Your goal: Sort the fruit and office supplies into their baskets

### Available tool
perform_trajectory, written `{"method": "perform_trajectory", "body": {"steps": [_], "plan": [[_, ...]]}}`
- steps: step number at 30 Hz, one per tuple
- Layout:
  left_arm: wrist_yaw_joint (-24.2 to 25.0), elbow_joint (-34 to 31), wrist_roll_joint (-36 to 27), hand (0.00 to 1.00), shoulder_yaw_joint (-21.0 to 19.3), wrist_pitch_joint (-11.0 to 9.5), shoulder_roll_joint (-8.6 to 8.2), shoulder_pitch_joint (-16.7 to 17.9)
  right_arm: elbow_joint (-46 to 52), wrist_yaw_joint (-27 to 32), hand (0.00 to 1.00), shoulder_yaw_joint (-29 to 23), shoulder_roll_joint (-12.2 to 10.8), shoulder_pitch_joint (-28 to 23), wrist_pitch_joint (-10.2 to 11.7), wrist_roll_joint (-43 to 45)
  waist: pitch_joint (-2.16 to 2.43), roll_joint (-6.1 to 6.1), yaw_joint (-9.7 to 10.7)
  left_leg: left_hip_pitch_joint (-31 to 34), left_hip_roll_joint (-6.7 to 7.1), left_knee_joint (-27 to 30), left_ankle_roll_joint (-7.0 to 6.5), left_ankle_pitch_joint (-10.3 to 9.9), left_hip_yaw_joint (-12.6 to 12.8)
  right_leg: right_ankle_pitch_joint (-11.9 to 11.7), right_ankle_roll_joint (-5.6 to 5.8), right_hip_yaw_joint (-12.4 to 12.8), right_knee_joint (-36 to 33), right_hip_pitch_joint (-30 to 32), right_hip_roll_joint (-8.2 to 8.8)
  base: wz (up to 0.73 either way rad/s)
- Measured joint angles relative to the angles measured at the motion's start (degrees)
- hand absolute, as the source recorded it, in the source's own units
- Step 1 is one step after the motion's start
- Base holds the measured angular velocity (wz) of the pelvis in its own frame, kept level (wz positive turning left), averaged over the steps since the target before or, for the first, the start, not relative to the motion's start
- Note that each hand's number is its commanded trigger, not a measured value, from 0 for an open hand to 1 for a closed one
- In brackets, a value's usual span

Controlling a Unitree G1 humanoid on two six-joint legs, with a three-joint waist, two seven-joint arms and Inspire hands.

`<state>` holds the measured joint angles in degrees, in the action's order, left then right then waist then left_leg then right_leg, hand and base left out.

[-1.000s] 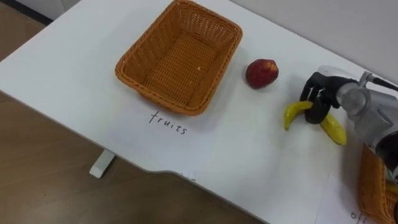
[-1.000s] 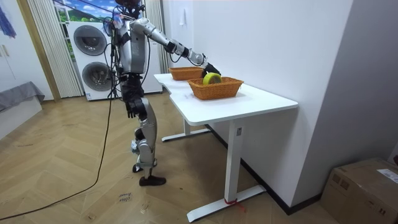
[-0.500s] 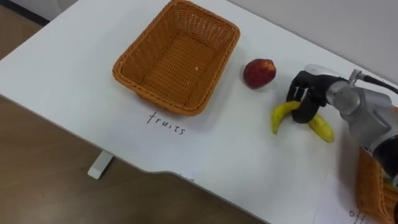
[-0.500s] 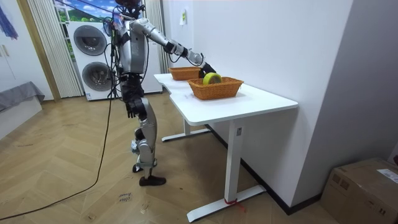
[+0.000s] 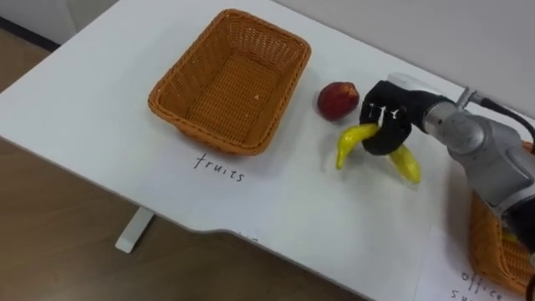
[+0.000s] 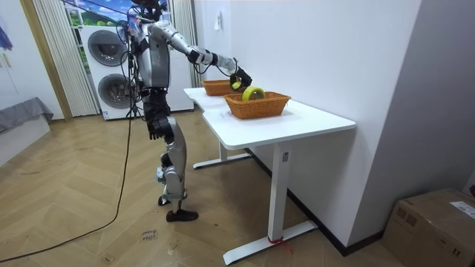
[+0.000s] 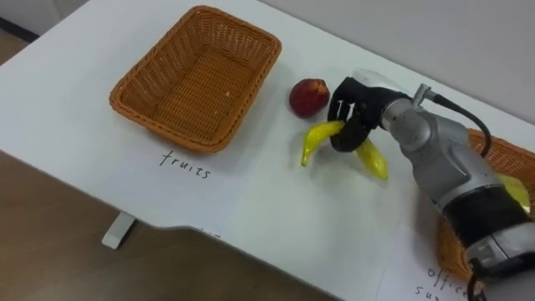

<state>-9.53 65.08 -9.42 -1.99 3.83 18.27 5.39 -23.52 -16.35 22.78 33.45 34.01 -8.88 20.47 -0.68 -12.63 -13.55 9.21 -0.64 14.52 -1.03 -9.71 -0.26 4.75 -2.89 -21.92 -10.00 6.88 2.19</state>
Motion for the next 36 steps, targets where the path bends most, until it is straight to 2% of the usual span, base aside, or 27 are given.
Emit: {"method": "perform_trajectory", "body": {"steps": [1,2,8,11,17,20,26,29,34,36], "plan": [[-0.04,-0.01,0.01,0.00,-0.23,0.00,0.01,0.23,0.64,-0.02,1.00,-0.16,0.18,0.00,0.02,0.04,0.28,0.02,0.26,-0.20,0.00,-0.02,0.00,0.01,0.03,-0.02,0.00,0.03,0.01,-0.09,-0.05,-0.05],[-0.06,-0.03,0.01,0.00,-0.30,0.00,0.04,0.71,1.70,0.11,1.00,-0.61,0.22,0.00,-0.03,0.09,0.37,0.11,0.61,-1.11,0.01,-0.34,-0.01,0.03,0.13,-0.03,0.01,0.03,0.09,-0.99,-0.21,-0.04],[-0.05,-0.08,0.04,0.00,-1.39,-0.06,0.02,2.09,7.25,0.07,1.00,-1.81,0.31,-0.15,-0.55,0.50,0.71,0.17,2.17,-5.02,0.14,-1.94,-0.04,0.03,0.38,0.10,0.25,0.58,0.25,-4.30,-0.20,-0.03],[-0.18,-0.60,0.45,0.00,-1.40,-0.06,-0.09,3.00,10.44,0.07,1.00,-2.03,1.21,-0.35,-0.56,0.34,0.69,0.18,2.34,-5.68,0.28,-1.93,-0.17,0.08,0.54,0.07,0.36,1.41,0.20,-4.75,-0.24,-0.02],[-1.29,-1.04,1.32,0.00,-1.43,0.24,-0.15,4.89,16.81,-0.03,1.00,-2.03,4.39,-0.77,-0.75,-0.69,0.78,-0.01,2.09,-5.89,0.49,-1.93,-0.36,0.22,0.96,0.26,0.67,2.60,0.28,-4.76,0.14,-0.02],[-1.29,-1.01,1.31,0.00,-2.51,0.98,-0.58,5.80,18.60,-0.06,1.00,-2.03,4.42,-0.80,-1.20,-1.30,0.85,-0.26,1.76,-6.04,0.48,-1.92,-0.42,0.25,1.20,0.25,0.68,3.26,0.27,-4.82,-0.26,-0.04],[-1.29,-2.41,1.24,0.00,-4.05,0.90,-1.49,8.13,25.98,-0.07,1.00,-2.25,4.44,-0.74,-1.21,-1.21,0.75,-0.50,2.06,-7.02,0.51,-1.95,-0.53,0.09,1.16,0.83,1.04,4.54,0.33,-5.89,-0.26,0.04],[-1.29,-3.00,1.35,0.00,-4.57,0.89,-2.12,8.23,28.22,-0.07,1.00,-2.27,4.44,-0.39,-1.17,-1.00,0.72,-0.78,2.02,-7.01,0.64,-1.97,-0.54,0.09,0.83,0.92,1.10,4.44,0.23,-5.93,-0.34,0.01],[-1.33,-4.24,2.47,0.00,-4.57,0.84,-2.12,9.43,31.07,-0.06,1.00,-2.27,4.43,-0.35,-1.70,-0.84,0.80,-1.21,1.82,-7.09,1.28,-2.48,-0.67,0.10,-0.01,1.15,1.34,4.63,0.21,-5.98,-0.30,0.05],[-1.25,-5.62,2.62,0.00,-4.56,0.94,-2.26,10.15,31.72,0.03,1.00,-2.26,4.36,-0.23,-1.82,-0.95,0.73,-1.38,1.03,-7.53,1.33,-3.07,-0.72,0.14,-0.10,1.21,1.43,4.64,0.21,-6.14,-0.23,0.00]]}}
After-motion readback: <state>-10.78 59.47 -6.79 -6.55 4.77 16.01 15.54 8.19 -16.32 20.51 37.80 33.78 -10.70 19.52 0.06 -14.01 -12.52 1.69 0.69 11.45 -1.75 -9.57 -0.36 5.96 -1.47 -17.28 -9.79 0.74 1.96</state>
